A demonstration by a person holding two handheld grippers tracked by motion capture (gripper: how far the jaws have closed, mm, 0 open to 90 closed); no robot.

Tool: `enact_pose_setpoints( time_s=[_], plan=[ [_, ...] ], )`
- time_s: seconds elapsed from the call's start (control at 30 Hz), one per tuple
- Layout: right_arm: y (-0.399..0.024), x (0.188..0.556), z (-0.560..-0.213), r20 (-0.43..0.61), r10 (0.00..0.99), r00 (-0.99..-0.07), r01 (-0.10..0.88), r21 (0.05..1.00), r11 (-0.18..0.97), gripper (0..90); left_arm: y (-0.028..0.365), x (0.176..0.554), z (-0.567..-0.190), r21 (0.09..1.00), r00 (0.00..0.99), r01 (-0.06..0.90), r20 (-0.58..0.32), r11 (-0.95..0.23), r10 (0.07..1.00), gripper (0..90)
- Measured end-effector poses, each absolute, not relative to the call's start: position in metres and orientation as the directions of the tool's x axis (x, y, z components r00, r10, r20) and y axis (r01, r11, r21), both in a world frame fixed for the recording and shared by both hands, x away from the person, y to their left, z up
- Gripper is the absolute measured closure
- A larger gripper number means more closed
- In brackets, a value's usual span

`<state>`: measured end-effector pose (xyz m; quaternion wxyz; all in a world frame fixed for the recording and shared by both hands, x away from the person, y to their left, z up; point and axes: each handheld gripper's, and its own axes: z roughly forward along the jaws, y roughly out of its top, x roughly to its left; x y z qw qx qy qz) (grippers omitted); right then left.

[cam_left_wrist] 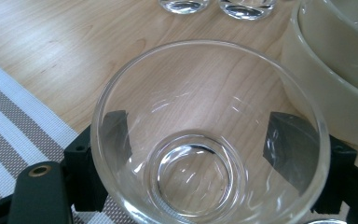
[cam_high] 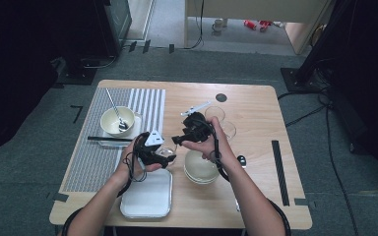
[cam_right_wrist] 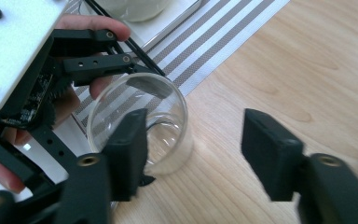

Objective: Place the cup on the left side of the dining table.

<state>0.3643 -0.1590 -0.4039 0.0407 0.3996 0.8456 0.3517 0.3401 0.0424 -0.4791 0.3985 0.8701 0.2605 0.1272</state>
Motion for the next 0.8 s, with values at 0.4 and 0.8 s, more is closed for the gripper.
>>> enact_pose_setpoints(
  time_s=[0.4,0.8],
  plan=[
    [-0.186,0.358,-0.391,0.229,0.744,-0.628,0.658,0.666,0.351,23.1,0.060,0.340,-0.456,0.785,0.816,0.348,0.016,-0.513,0.578,19.9],
    [-0.226,0.349,-0.394,0.238,0.791,-0.563,0.683,0.673,0.284,21.5,0.103,0.340,-0.446,0.796,0.768,0.375,0.020,-0.475,0.640,19.9]
  ],
)
